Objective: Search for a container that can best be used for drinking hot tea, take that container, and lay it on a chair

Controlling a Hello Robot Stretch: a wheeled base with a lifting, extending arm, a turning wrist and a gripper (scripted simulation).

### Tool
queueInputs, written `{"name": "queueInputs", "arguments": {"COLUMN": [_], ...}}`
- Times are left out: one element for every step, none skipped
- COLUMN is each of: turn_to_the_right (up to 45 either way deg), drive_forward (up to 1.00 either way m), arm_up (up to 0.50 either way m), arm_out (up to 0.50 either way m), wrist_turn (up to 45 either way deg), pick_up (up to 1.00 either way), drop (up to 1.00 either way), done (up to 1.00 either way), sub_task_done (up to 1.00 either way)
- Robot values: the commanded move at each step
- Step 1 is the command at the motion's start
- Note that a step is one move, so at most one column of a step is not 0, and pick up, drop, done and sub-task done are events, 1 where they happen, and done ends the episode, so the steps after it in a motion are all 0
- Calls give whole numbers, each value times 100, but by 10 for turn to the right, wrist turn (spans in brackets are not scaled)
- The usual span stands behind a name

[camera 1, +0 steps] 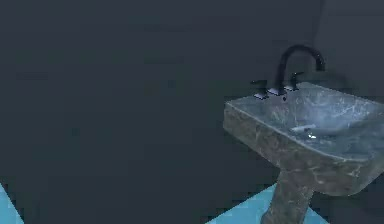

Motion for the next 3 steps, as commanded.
{"name": "queueInputs", "arguments": {"turn_to_the_right": [-450,-450,-90], "drive_forward": [0,0,0], "arm_up": [0,0,0], "arm_out": [0,0,0], "wrist_turn": [0,0,0], "pick_up": [0,0,0], "drop": [0,0,0], "done": [0,0,0], "sub_task_done": [0,0,0]}}
